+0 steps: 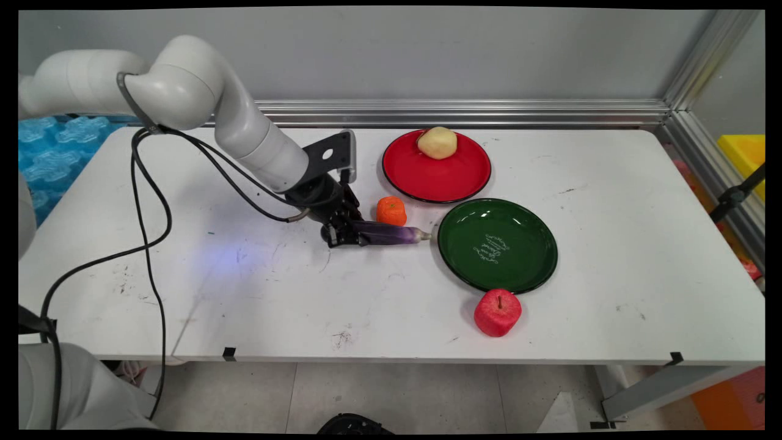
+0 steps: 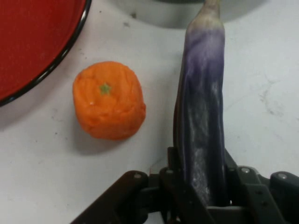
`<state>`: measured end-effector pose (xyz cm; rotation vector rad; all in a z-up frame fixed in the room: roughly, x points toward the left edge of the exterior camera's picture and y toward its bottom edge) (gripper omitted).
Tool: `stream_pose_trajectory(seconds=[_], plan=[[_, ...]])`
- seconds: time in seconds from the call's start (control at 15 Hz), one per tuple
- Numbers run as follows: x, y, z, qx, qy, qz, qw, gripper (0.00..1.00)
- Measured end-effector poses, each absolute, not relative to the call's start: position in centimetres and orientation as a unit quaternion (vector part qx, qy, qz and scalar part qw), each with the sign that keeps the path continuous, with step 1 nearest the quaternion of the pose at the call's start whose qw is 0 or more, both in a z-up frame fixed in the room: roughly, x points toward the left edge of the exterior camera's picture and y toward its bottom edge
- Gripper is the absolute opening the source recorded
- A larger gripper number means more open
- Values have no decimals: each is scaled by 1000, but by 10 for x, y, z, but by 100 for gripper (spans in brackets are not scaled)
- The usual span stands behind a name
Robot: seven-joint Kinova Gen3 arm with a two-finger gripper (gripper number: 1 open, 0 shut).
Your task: Place the picked object on the table
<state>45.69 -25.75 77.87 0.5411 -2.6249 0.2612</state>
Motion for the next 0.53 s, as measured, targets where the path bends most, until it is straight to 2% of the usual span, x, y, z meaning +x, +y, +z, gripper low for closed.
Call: stream_pose_trajectory(seconds=[0.53], plan=[[456,-263,762,191,-949,100,231,0]])
